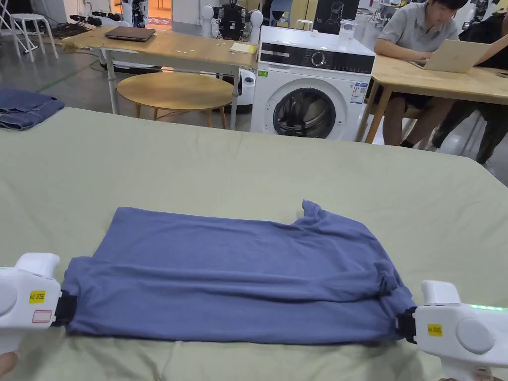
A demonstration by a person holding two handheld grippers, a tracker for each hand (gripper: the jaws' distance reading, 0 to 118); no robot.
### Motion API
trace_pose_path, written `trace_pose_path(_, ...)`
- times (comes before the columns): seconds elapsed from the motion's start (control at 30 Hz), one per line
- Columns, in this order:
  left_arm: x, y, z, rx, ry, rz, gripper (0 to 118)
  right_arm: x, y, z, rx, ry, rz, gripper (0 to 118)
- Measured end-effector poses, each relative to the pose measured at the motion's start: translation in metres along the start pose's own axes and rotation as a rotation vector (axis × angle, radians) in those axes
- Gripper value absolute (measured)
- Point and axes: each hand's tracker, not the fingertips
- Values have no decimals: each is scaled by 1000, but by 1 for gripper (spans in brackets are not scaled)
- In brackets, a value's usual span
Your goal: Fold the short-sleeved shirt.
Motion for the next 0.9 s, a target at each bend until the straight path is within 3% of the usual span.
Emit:
trace_pose_path(0.23, -7, 6, 52, 103, -40, 20, 2, -18, 4, 67, 86, -22, 56, 3)
trace_pose_path(0.43, -29, -38, 71, 85, -55, 50, 2, -24, -35, 110, 71, -38, 76, 3)
trace_pose_path(0.67, -30, -107, 57, -40, -33, 32, 2, -34, -115, 101, -101, -111, 131, 3)
trace_pose_path(0.9, -23, -122, 37, -74, 1, 13, 2, -28, -143, 61, -150, -128, 105, 3)
